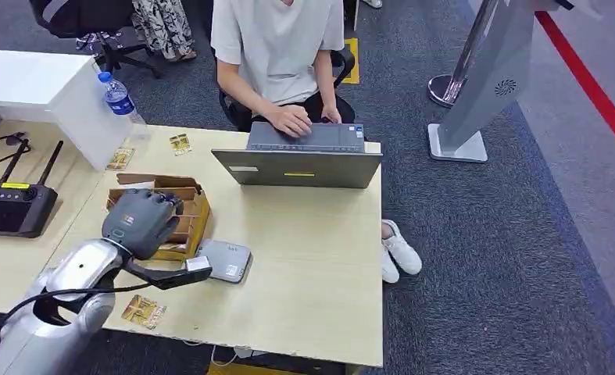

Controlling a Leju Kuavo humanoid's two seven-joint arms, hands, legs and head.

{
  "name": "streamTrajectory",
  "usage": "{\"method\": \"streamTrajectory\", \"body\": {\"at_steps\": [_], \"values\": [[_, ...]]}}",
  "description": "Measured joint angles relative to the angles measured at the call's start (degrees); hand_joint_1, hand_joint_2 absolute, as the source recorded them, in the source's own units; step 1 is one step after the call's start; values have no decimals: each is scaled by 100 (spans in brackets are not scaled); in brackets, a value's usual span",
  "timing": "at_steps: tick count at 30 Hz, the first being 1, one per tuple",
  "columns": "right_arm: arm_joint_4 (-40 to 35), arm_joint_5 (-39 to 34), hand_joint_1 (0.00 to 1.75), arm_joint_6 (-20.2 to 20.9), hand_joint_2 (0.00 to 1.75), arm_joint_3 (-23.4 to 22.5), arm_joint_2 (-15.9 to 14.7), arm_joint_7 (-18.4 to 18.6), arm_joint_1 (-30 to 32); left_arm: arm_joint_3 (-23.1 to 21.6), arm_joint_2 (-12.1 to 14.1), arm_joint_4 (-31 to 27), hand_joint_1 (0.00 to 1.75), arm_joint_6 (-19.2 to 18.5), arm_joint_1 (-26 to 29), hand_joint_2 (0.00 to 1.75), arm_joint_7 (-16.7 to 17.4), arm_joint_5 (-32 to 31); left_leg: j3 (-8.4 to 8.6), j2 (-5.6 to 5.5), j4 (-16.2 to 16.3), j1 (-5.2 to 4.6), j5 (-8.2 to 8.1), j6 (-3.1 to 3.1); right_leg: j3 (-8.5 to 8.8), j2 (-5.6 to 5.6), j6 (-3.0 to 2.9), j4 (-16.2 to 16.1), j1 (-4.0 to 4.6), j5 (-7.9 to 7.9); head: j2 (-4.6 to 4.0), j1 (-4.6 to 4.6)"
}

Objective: Pass the card to the sensor for recognition and then transmit it.

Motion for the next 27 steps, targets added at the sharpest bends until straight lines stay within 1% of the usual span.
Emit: {"method": "streamTrajectory", "body": {"at_steps": [5,12,15,19,27], "values": [[0,24,0,7,0,0,0,-7,-23,-212,-59,52,175,11,1,175,-118,22,0,0,0,0,0,0,0,0,0,0,0,0,0,2],[0,33,0,18,0,0,0,-7,-47,-446,-92,179,175,-118,3,175,-114,48,0,0,0,0,0,0,0,0,1,0,0,1,0,2],[0,33,0,17,0,0,0,-4,-51,-492,-92,291,175,-212,5,175,-20,59,0,0,0,0,0,0,0,0,1,0,0,1,0,0],[0,33,0,44,0,0,0,-4,-54,-525,-88,464,175,-435,7,175,175,98,-1,0,0,0,0,0,0,0,1,0,0,1,0,2],[0,26,0,103,0,0,0,26,-64,-542,-96,892,175,-597,57,175,304,109,-1,0,0,0,1,2,0,0,2,0,0,1,0,0]]}}
